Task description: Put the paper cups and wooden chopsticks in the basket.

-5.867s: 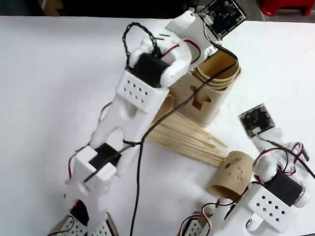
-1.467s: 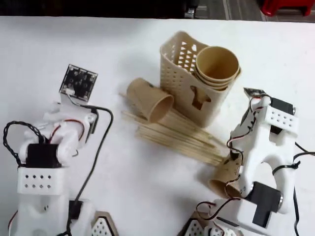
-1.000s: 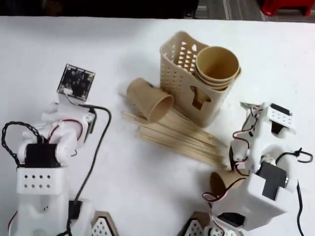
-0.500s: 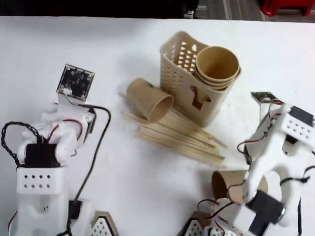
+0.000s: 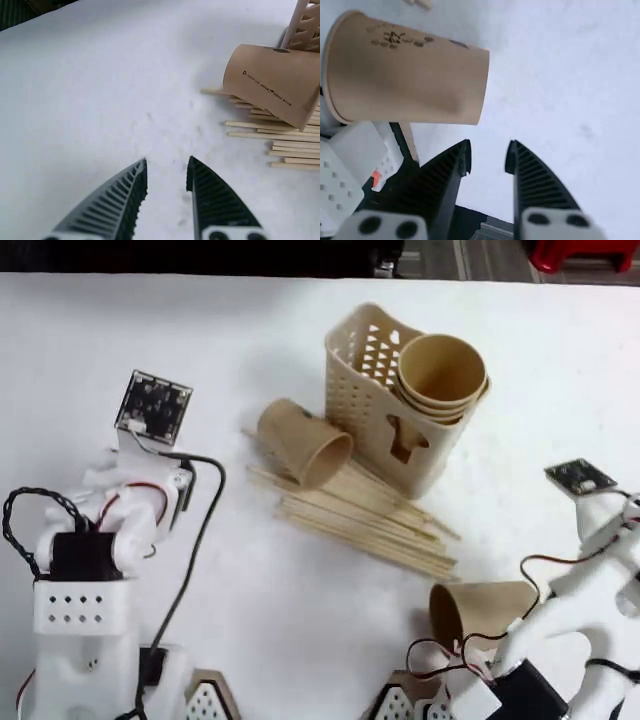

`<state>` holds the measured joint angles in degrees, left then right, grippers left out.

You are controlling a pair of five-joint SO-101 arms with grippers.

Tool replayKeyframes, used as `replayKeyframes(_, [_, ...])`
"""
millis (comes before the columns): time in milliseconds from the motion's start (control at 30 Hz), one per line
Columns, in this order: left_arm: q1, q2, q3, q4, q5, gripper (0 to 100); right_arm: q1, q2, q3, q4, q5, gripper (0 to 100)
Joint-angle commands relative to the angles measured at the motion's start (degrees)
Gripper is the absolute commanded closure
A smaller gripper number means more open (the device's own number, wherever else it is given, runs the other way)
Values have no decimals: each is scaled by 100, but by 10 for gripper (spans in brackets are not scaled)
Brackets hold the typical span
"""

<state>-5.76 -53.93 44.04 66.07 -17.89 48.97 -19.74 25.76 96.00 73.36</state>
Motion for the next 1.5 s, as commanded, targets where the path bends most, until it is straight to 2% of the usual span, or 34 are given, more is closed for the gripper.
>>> replayKeyframes(0, [-40,-127,-35,-70,-35,854,523,-215,220,215,1582,971])
replayKeyframes(133, [-31,-127,-35,-70,-18,854,629,-198,932,207,2541,979])
replayKeyframes(300, [-40,-127,-35,-70,-9,854,224,-198,1591,4,2813,980])
replayKeyframes(533, [-40,-127,-35,-62,-9,854,-919,-198,2541,-1982,2778,980])
replayKeyframes(633, [-40,-127,-35,-62,-9,854,-1121,-251,2629,-2695,2295,980])
replayKeyframes(833, [-40,-136,-35,-62,0,854,-1464,-251,2295,-3785,501,980])
replayKeyframes(933, [-40,-136,-35,-62,0,854,-1543,-303,1969,-3574,-105,978])
replayKeyframes(1233, [-40,-136,-35,-79,0,854,-1745,-1868,1741,-2193,-123,971])
replayKeyframes(1400, [-40,-136,-35,-79,9,854,-2220,-3002,1732,-1112,-167,861])
replayKeyframes(1467, [-40,-136,-35,-70,9,854,-2360,-3354,1732,-673,-123,846])
